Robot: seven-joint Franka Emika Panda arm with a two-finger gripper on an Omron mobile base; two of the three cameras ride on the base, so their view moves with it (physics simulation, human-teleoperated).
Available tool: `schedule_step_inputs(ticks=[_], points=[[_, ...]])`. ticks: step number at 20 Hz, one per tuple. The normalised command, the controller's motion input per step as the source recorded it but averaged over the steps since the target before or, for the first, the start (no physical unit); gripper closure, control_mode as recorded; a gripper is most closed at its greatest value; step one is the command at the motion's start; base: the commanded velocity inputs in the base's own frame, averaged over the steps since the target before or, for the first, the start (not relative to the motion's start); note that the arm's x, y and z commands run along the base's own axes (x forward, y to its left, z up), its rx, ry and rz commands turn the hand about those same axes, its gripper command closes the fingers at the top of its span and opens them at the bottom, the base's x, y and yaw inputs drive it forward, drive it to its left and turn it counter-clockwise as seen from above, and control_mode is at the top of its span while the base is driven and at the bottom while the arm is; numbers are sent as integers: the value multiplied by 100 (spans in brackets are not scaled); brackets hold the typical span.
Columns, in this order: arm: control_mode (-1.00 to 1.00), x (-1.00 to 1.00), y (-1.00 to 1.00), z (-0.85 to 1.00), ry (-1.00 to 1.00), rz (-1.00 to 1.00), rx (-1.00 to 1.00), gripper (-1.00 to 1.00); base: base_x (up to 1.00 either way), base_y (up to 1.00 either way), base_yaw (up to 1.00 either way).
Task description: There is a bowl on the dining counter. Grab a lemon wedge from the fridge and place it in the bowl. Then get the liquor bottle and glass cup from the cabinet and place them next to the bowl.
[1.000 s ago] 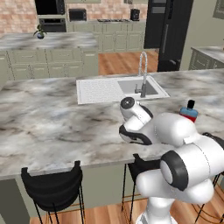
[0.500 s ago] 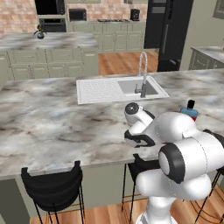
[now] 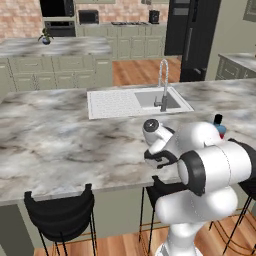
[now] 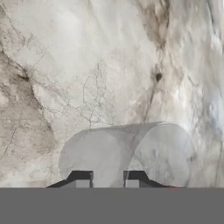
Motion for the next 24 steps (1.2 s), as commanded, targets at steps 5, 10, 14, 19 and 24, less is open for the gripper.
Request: schedule_step_inputs(ticks=[5, 10, 14, 19, 24], points=[[-100, 16, 0, -15, 0, 6, 0, 100, 0, 0, 0], [-100, -5, 0, -4, 0, 3, 0, -100, 0, 0, 0], [-100, -45, 0, 7, -9, 2, 0, -100, 0, 0, 0], [-100, -52, 0, 48, -24, 3, 0, -100, 0, 0, 0], [-100, -29, 0, 94, -30, 2, 0, -100, 0, 0, 0]])
